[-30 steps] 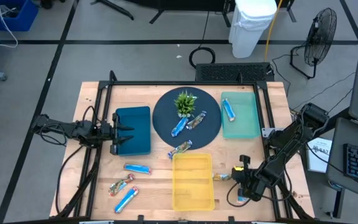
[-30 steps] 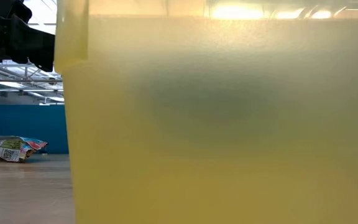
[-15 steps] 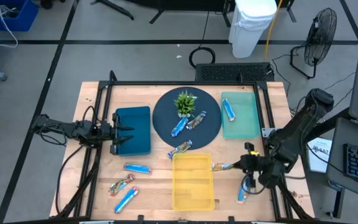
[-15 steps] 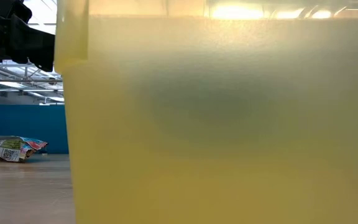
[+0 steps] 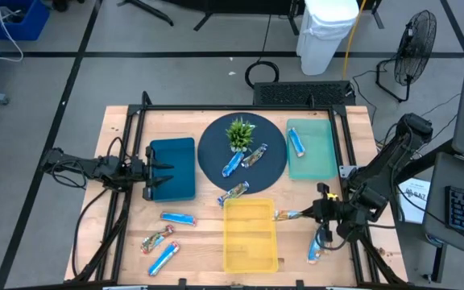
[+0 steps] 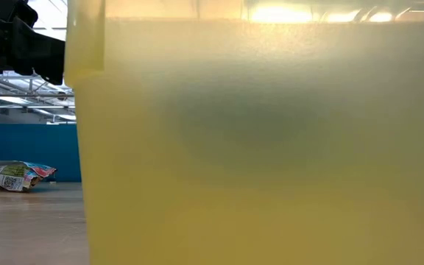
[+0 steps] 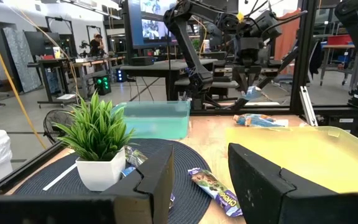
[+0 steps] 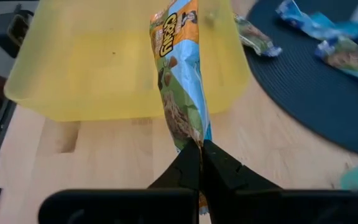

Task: Pick and place Granola Bars by type
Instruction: Put the yellow granola bar into the green bin

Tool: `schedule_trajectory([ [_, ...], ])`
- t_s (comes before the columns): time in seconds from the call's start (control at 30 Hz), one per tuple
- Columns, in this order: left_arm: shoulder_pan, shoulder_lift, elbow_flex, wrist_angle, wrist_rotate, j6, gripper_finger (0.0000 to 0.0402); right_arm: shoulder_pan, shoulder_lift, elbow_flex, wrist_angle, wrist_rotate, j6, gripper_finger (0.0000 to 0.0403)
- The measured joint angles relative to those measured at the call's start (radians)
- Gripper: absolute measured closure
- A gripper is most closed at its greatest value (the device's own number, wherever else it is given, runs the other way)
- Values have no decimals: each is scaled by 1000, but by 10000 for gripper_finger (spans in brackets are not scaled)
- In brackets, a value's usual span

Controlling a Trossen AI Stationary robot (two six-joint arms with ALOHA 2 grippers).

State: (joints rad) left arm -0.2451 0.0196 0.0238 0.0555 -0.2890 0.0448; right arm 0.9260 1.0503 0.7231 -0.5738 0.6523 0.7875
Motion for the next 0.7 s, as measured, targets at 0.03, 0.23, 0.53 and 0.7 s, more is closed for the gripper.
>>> schedule_trajectory([
  [0.03,0,0,0,0,0,0,243,0,-2,0,18,-2,-24,403],
  [0.23,0,0,0,0,0,0,243,-12,-16,0,233,-46,-267,403],
  [0.53,0,0,0,0,0,0,243,-134,-16,-78,694,-421,-641,403],
  [0.7,0,0,0,0,0,0,243,-215,-34,-154,805,-544,-696,403],
])
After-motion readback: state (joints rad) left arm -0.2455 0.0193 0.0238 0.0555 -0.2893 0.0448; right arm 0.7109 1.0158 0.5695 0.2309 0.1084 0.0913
